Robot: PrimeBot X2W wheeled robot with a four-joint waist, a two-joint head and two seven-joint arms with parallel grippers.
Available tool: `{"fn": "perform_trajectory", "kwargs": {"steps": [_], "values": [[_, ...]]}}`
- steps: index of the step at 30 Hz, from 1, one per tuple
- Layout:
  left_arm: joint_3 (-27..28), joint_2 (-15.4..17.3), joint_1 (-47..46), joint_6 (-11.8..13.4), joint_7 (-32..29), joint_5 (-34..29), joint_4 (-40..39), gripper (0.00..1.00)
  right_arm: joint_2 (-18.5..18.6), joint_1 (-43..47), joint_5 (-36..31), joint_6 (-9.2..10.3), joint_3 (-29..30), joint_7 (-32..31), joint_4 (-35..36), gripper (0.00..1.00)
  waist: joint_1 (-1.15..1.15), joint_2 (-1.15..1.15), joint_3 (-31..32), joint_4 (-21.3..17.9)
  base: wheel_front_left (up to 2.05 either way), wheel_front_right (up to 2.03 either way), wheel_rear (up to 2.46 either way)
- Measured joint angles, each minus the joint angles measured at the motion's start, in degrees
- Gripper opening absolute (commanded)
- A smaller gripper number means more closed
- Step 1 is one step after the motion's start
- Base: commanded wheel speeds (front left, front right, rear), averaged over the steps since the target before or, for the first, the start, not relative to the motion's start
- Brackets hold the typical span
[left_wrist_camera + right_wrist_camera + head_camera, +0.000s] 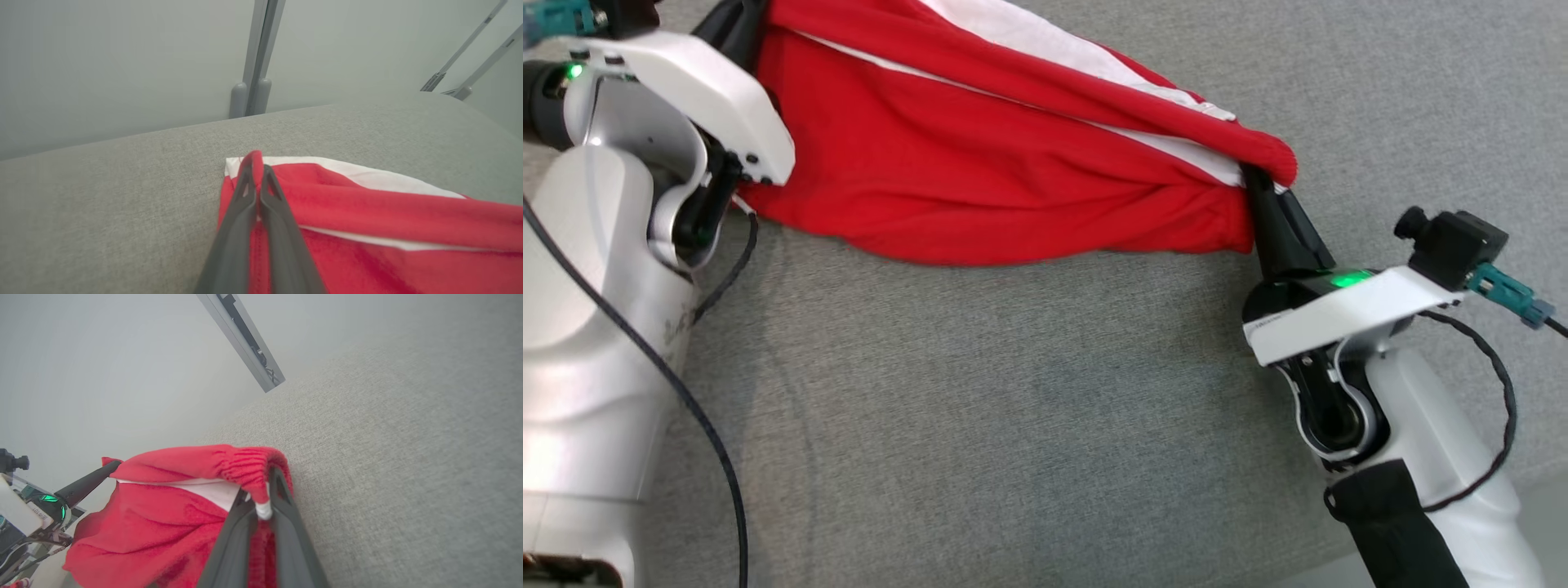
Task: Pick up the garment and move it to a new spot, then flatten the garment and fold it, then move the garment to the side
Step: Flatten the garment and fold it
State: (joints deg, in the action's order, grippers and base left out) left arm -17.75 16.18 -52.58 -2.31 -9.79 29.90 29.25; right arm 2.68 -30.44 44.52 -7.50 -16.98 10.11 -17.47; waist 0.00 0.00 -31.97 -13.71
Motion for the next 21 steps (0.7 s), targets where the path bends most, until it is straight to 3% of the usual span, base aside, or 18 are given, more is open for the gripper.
{"fn": "perform_trajectory", "kwargs": {"steps": [4,5,6,7,8,9,10,14,21], "values": [[-0.3,-1.1,-4.4,-0.1,0.6,-0.1,7.4,0.0,0.0,-3.2,1.7,0.0,-2.5,1.6,-3.3,0.0,0.0,0.0,-0.7,-1.1,0.0,0.0,0.0],[-0.3,-1.3,-5.2,-0.2,0.9,-0.1,8.9,0.14,0.0,-3.9,2.0,0.0,-2.9,1.8,-3.9,0.0,0.0,0.0,-0.8,-1.2,0.0,0.0,0.0],[-0.4,-1.6,-6.0,-0.2,1.3,-0.1,10.4,0.37,0.0,-4.6,2.4,0.0,-3.4,2.2,-4.5,0.04,0.0,0.0,-0.9,-1.3,0.0,0.0,0.0],[-0.5,-1.9,-6.7,-0.2,1.7,-0.1,11.7,0.96,0.0,-5.2,2.5,0.0,-3.8,2.5,-5.1,0.29,0.0,0.0,-0.9,-1.4,0.0,0.0,0.0],[-0.6,-2.2,-7.3,-0.3,2.1,-0.2,12.8,1.0,0.1,-5.6,2.9,0.0,-4.3,2.7,-5.5,0.48,0.0,0.0,-0.9,-1.4,0.0,0.0,0.0],[-0.7,-2.5,-7.7,-0.5,2.7,-0.2,13.8,1.0,0.1,-5.8,3.1,0.01,-4.6,3.1,-5.9,0.83,0.0,0.0,-0.8,-1.4,0.0,0.0,0.0],[-0.8,-2.7,-8.0,-0.7,3.6,-0.3,14.5,1.0,0.1,-6.1,3.1,0.01,-5.0,3.1,-6.3,1.0,0.0,0.0,-0.8,-1.4,0.0,0.0,0.0],[-1.2,-3.2,-8.1,-1.2,8.7,-1.1,15.8,1.0,0.2,-6.2,1.9,0.02,-5.6,4.1,-7.0,1.0,0.0,0.0,-0.4,-0.9,0.0,0.0,0.0],[-0.6,-3.2,-2.0,0.2,20.8,-2.0,11.9,1.0,0.1,-1.4,-8.6,0.01,-1.3,4.8,-3.7,1.0,0.0,0.0,1.3,0.8,0.0,0.0,0.0]]}}
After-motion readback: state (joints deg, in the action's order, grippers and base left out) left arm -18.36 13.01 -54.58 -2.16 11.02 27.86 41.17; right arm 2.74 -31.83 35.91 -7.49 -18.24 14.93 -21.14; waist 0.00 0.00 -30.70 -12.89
